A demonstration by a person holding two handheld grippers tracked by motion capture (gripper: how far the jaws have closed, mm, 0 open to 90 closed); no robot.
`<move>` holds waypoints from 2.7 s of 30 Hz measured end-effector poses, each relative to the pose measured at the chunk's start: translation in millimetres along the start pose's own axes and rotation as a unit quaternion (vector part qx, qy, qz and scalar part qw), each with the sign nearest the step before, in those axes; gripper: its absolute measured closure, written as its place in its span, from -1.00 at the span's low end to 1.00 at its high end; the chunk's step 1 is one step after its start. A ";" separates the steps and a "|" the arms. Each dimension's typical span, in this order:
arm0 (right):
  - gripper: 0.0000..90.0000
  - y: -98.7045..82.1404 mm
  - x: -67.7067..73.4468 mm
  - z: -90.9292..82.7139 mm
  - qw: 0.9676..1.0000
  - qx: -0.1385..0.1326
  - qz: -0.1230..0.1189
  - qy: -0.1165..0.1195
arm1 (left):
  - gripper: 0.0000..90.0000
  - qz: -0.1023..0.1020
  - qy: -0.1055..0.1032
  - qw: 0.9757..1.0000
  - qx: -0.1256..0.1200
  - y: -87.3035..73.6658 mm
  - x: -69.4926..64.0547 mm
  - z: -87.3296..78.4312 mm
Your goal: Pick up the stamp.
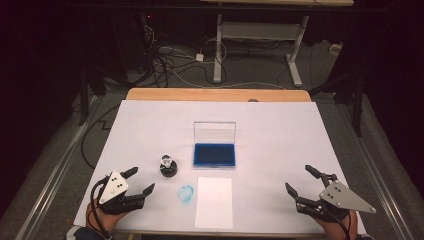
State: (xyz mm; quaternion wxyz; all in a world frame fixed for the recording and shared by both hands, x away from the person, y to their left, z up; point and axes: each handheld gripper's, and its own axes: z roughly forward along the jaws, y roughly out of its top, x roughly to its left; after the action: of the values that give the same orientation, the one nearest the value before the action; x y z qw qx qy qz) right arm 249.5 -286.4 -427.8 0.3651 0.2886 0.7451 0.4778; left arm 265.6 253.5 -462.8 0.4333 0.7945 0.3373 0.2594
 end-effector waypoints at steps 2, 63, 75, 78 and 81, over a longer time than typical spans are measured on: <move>-0.49 -0.8 -0.8 0.5 1.000 0.003 -0.001 0.003 | -0.48 -0.001 0.001 1.000 0.003 0.1 0.3 1.1; -0.43 -5.1 5.4 22.7 0.997 0.062 -0.043 0.034 | -0.52 0.024 -0.084 0.977 0.196 80.4 27.9 76.9; -0.43 -5.5 5.3 25.5 0.996 0.067 -0.045 0.038 | -0.39 0.017 -0.103 0.972 0.210 82.1 34.2 89.7; -0.42 -5.9 5.4 25.9 0.996 0.068 -0.045 0.040 | -0.39 0.019 -0.101 0.972 0.211 82.7 33.8 92.2; -0.41 -6.8 5.9 26.1 0.996 0.070 -0.044 0.044 | -0.31 0.022 -0.105 0.970 0.216 82.9 33.7 96.3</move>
State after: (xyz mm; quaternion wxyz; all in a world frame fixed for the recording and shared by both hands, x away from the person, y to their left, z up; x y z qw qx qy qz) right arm 267.0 -271.3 -442.8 0.3316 0.2596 0.8039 0.4200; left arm 380.7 196.7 -434.5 0.2787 0.8994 0.3199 0.1048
